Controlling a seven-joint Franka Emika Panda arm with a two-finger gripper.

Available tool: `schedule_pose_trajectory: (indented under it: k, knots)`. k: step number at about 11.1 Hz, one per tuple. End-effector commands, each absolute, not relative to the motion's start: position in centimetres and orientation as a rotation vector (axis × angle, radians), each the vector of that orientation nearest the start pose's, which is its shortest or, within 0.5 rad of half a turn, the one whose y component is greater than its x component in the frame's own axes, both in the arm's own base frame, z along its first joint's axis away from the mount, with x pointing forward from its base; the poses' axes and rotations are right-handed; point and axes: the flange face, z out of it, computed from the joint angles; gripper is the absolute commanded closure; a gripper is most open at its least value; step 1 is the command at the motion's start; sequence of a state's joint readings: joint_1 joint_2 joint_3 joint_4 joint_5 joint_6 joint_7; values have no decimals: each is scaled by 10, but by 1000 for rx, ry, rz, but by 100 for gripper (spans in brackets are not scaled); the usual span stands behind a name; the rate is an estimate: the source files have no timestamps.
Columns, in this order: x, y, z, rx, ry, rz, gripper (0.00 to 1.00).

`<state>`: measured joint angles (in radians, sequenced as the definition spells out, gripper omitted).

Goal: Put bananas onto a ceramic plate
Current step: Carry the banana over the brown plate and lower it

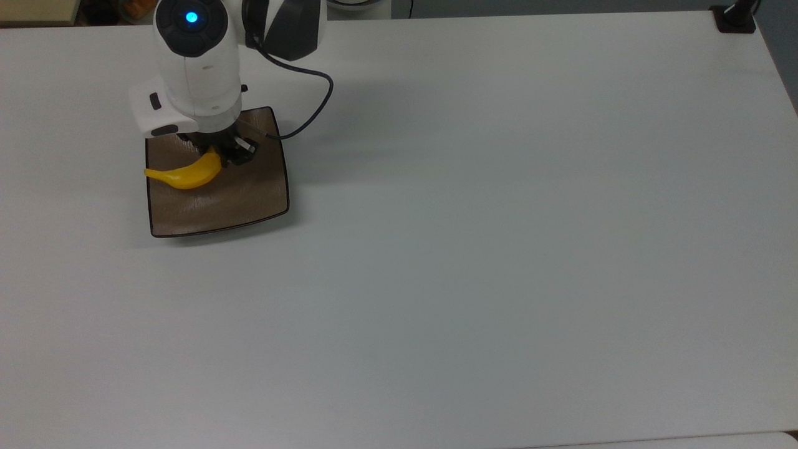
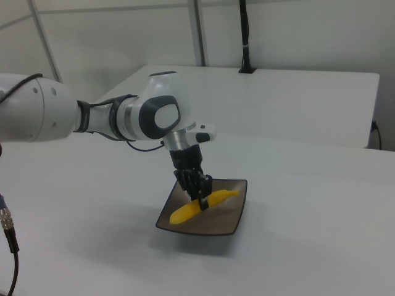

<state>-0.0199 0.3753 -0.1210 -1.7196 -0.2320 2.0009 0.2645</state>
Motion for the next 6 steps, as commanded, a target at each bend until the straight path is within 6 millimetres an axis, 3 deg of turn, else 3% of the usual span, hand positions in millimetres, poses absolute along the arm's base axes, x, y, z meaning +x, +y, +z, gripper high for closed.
schedule_pose_trajectory:
  k: [1,6]
  knots:
    - [640,-97,361,-3371,509,61,80]
    - [646,-96,348,-3358,512,54,77]
